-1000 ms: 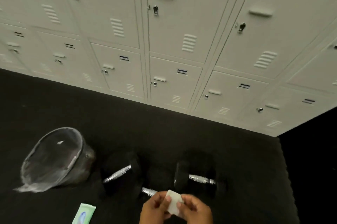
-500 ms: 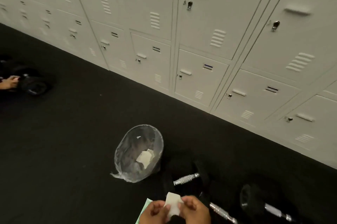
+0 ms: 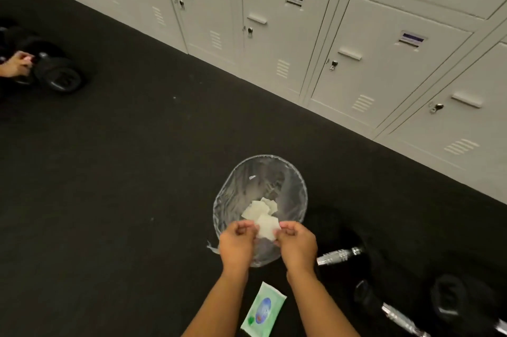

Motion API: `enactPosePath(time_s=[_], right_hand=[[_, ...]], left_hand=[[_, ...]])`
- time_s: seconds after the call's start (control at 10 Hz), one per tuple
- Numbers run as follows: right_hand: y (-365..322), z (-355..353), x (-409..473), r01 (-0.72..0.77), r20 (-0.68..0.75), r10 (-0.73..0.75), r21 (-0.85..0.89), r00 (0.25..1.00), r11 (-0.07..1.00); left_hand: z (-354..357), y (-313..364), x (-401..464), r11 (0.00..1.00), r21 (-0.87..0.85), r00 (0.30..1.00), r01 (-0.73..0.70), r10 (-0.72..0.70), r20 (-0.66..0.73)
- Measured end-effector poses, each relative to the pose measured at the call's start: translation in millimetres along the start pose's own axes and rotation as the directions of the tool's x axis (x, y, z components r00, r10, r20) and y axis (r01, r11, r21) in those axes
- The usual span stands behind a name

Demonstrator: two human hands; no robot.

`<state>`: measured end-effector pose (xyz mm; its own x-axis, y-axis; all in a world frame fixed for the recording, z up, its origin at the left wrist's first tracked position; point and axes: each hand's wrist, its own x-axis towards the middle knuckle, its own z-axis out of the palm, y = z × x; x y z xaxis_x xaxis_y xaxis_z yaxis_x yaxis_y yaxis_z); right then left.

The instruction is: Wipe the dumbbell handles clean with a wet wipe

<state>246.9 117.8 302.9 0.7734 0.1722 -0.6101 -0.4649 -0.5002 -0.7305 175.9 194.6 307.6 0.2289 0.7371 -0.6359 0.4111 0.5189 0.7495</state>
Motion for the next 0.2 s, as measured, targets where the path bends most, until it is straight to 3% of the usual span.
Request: enactPosePath(time_s=[0.2], right_hand=[[12.2,2.9,18.9,-0.062,0.024,0.061,0.031,0.998,0.998]], left_hand=[[7.4,-18.2,17.8,0.994,0.105,0.999,-0.019,0.015,0.041]])
